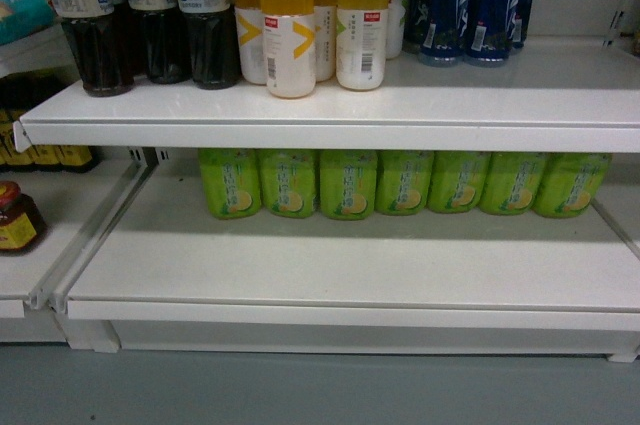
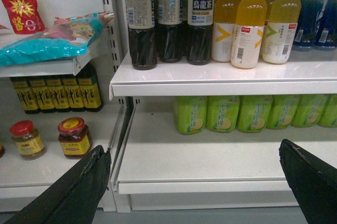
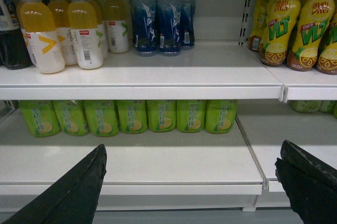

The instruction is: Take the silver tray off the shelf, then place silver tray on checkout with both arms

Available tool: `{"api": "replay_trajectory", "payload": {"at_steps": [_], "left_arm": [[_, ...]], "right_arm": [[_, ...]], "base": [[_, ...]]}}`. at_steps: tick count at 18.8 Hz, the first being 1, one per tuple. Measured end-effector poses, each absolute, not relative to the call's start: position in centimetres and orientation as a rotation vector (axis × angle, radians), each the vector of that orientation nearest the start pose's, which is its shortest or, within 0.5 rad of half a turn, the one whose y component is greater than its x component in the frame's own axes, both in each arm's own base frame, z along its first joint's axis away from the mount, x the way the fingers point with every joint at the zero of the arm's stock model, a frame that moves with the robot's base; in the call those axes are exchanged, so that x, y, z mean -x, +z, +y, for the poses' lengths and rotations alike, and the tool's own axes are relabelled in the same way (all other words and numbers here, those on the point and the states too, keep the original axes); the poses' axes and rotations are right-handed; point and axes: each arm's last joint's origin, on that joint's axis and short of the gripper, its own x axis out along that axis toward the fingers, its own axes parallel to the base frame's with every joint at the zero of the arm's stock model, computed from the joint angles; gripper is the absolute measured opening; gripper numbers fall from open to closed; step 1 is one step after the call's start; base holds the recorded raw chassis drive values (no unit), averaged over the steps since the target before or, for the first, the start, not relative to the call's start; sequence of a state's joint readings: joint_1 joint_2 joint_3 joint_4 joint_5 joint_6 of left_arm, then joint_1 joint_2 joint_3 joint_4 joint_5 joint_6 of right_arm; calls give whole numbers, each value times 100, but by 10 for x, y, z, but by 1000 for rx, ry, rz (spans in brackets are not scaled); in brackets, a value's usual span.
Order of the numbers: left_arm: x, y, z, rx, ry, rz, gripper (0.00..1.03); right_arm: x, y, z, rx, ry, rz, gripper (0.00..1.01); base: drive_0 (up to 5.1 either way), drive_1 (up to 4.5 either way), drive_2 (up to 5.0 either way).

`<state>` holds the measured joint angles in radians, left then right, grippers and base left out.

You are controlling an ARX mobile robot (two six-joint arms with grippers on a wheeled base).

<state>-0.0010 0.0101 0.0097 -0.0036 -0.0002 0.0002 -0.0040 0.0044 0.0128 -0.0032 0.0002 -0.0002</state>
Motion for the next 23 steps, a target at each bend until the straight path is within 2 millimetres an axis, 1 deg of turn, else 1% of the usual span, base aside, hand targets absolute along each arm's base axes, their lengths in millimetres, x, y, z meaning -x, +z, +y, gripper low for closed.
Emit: {"api": "replay_trajectory", "payload": {"at_steps": [23], "left_arm": [[-98, 166, 0, -1, -1, 3, 98]], "right_arm": [[-97, 167, 0, 1, -4, -5, 98]], "base": [[0, 0, 0]]}}
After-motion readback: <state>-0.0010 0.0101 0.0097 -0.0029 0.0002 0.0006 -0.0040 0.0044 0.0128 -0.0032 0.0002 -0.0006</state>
